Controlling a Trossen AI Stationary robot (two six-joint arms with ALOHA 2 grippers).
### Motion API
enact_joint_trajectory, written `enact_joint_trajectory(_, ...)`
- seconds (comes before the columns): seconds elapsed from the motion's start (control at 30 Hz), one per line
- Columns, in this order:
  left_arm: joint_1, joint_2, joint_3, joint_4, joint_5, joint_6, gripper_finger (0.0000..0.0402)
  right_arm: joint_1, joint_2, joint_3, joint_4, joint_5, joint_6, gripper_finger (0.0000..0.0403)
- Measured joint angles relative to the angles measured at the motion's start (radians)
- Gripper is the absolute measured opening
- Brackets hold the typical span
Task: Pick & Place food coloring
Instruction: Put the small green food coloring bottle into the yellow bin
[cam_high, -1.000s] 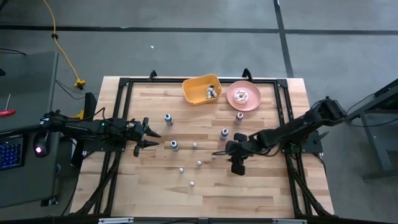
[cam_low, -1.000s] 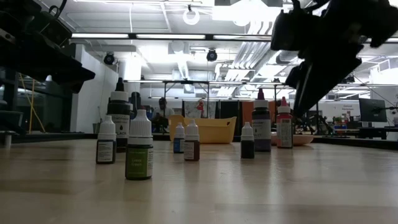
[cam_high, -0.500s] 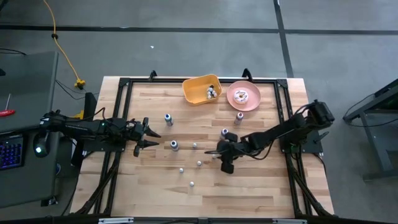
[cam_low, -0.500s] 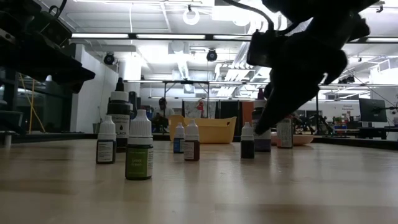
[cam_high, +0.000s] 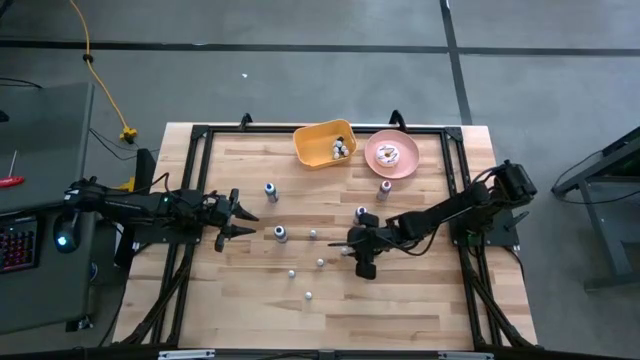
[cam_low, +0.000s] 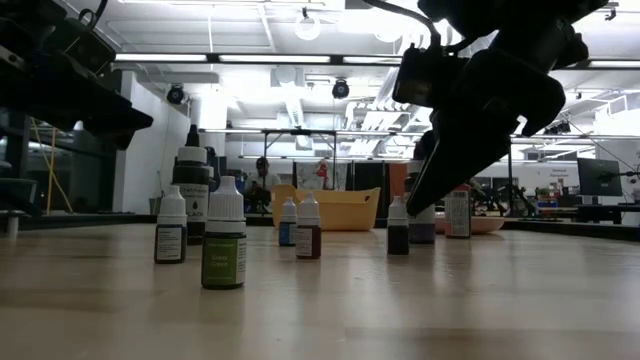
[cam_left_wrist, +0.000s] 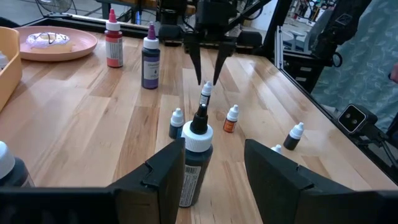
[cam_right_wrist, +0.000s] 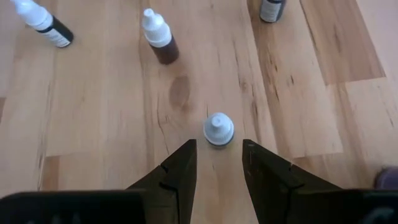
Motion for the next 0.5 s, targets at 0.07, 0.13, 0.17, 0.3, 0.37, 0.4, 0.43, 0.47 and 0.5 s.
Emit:
enact_joint_trajectory(0.07, 0.0, 0.0, 0.0, 0.0, 0.0, 0.0, 0.0163, -0.005, 0.0, 0.0, 0.006, -0.014, -0.02, 0.0119)
enact_joint_trajectory(0.13, 0.0, 0.0, 0.0, 0.0, 0.0, 0.0, 0.0163, -0.011, 0.0, 0.0, 0.007, -0.013, -0.041, 0.0119)
enact_joint_trajectory(0.17, 0.0, 0.0, 0.0, 0.0, 0.0, 0.0, 0.0163, -0.013, 0.0, 0.0, 0.006, -0.012, -0.048, 0.0119)
enact_joint_trajectory(0.3, 0.0, 0.0, 0.0, 0.0, 0.0, 0.0, 0.0163, -0.028, 0.0, 0.0, 0.007, -0.019, -0.076, 0.0119)
enact_joint_trajectory(0.37, 0.0, 0.0, 0.0, 0.0, 0.0, 0.0, 0.0163, -0.032, 0.0, 0.0, 0.007, -0.032, -0.096, 0.0119)
enact_joint_trajectory(0.4, 0.0, 0.0, 0.0, 0.0, 0.0, 0.0, 0.0163, -0.032, 0.0, 0.0, 0.007, -0.042, -0.107, 0.0119)
enact_joint_trajectory(0.43, 0.0, 0.0, 0.0, 0.0, 0.0, 0.0, 0.0163, -0.032, 0.0, 0.0, 0.007, -0.053, -0.118, 0.0119)
enact_joint_trajectory(0.47, 0.0, 0.0, 0.0, 0.0, 0.0, 0.0, 0.0163, -0.032, 0.0, 0.0, 0.007, -0.065, -0.127, 0.0119)
enact_joint_trajectory(0.5, 0.0, 0.0, 0.0, 0.0, 0.0, 0.0, 0.0163, -0.031, 0.0, 0.0, 0.007, -0.071, -0.129, 0.0119)
